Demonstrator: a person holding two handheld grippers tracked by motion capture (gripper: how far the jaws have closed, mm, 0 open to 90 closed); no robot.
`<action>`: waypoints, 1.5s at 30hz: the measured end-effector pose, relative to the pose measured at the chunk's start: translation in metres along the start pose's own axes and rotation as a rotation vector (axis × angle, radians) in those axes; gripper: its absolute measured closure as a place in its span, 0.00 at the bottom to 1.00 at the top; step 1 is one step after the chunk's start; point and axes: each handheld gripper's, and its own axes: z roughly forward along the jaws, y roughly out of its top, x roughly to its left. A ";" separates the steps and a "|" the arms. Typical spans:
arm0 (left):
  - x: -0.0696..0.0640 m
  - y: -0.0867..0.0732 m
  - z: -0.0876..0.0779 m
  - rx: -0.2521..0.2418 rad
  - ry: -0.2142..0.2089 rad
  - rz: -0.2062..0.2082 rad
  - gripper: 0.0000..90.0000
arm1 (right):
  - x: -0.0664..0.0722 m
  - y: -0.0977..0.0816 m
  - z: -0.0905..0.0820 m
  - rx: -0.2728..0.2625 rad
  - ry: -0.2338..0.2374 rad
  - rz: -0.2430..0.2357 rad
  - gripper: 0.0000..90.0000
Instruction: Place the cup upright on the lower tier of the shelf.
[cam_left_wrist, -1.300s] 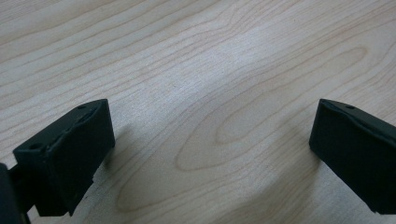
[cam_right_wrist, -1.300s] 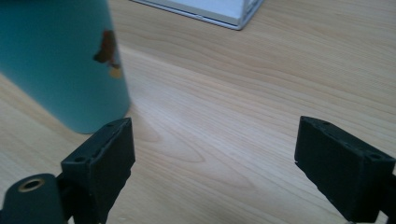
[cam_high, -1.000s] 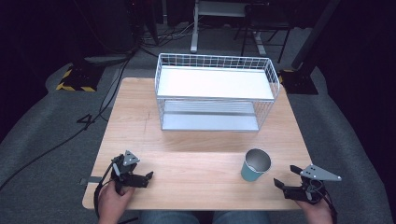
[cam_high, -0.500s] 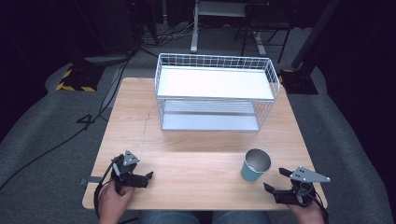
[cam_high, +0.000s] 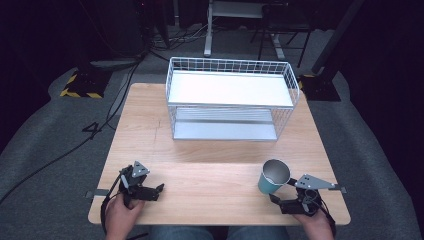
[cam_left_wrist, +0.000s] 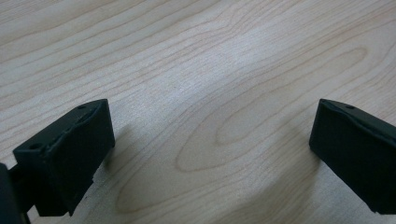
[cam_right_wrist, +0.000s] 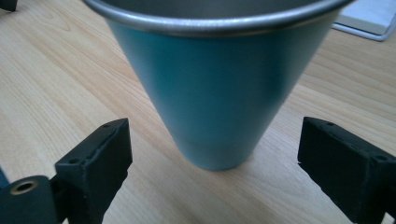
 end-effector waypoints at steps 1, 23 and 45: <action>0.000 0.000 0.000 -0.003 -0.001 0.000 0.01 | 0.000 0.000 0.003 0.001 0.000 0.005 0.11; 0.000 0.000 0.000 0.002 -0.002 -0.002 0.01 | 0.005 0.001 0.032 0.011 -0.050 -0.017 0.17; 0.000 0.000 0.000 0.002 -0.002 -0.002 0.01 | 0.006 0.001 0.032 -0.046 -0.048 -0.040 0.29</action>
